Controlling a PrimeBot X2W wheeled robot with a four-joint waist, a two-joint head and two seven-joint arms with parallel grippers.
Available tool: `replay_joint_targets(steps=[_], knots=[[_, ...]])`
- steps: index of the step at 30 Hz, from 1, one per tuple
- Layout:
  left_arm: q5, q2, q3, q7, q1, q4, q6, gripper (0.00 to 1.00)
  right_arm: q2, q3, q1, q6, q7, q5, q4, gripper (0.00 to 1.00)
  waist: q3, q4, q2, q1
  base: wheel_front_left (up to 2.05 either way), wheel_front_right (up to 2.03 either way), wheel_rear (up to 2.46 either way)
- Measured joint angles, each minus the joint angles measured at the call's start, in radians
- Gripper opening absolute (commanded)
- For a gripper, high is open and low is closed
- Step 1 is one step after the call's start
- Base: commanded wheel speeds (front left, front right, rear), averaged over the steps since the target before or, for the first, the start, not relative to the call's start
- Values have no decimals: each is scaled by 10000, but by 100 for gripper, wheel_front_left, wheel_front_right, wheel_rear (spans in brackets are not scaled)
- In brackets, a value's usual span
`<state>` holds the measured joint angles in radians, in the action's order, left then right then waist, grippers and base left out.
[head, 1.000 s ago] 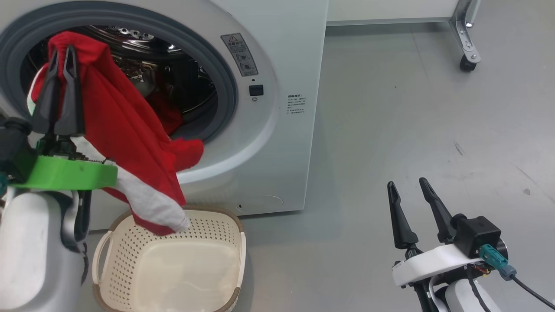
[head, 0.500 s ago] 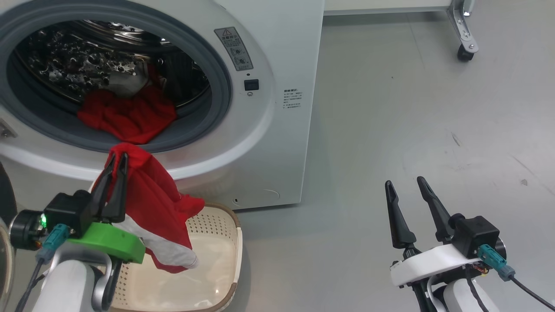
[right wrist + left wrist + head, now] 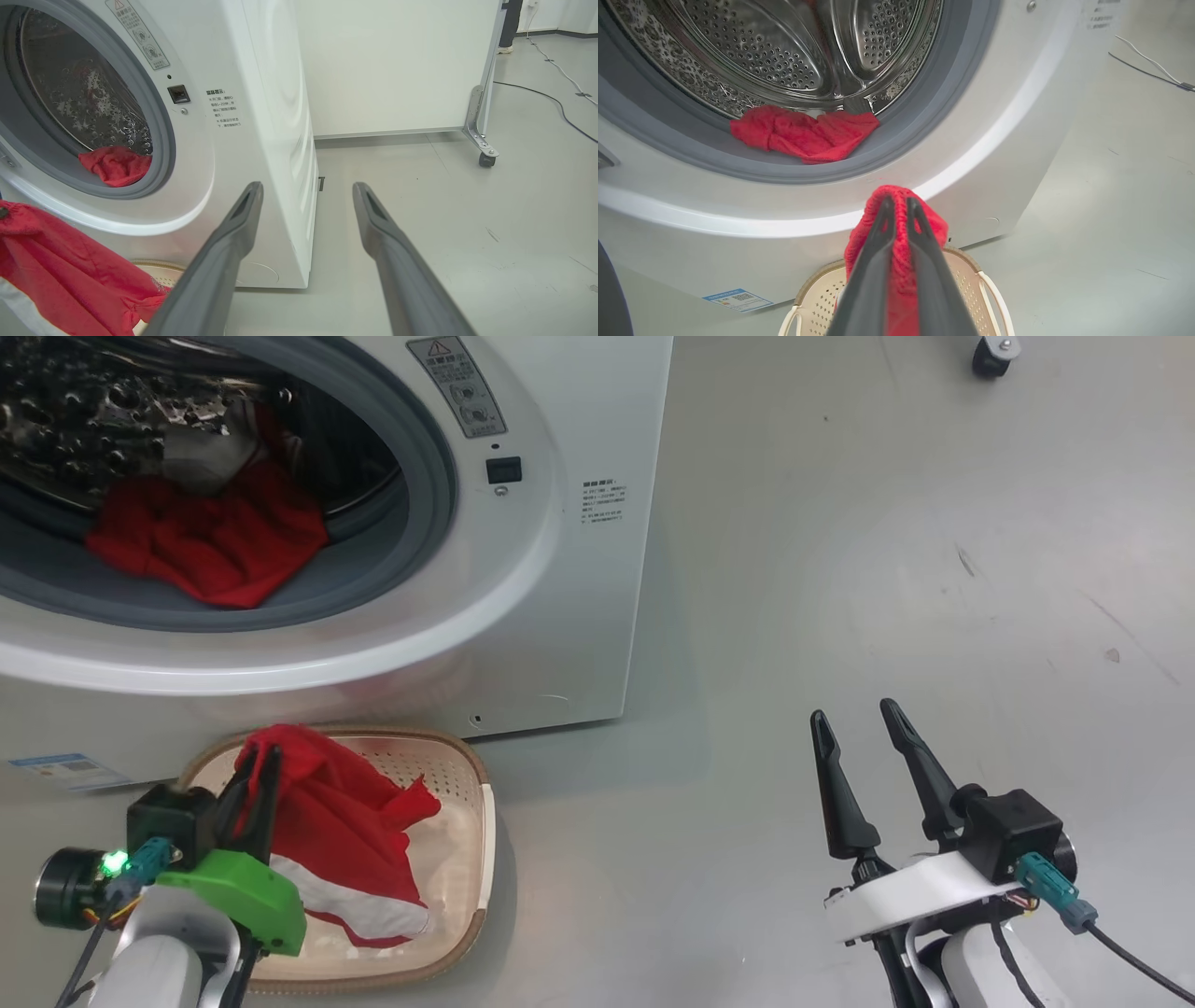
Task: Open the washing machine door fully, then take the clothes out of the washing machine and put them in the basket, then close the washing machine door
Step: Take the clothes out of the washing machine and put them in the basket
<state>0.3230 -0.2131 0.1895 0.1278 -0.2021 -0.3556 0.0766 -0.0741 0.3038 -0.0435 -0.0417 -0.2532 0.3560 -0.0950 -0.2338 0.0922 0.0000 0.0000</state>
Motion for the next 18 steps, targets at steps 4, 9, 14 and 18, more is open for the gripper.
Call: replay_joint_targets(steps=[4, 9, 14, 18], knots=[[-58, -82, 81, -125, -26, -286, 8, 0, 21, 58, -197, 0, 0, -54, 79, 100, -296, 124, 0, 0, 0, 0, 0], [-111, -215, 242, -242, -171, -639, 98, 0, 44, 167, -371, 0, 0, -69, 136, 100, -797, 357, 0, 0, 0, 0, 0], [-359, -228, 424, -313, -893, -997, 178, 0, 86, 205, -618, 2, 0, -86, 173, 100, -1391, 627, 0, 0, 0, 0, 0], [-305, -240, 240, -313, -1075, -1503, 178, 0, 109, 240, -772, 2, 0, -130, 178, 100, -1726, 803, 0, 0, 0, 0, 0]])
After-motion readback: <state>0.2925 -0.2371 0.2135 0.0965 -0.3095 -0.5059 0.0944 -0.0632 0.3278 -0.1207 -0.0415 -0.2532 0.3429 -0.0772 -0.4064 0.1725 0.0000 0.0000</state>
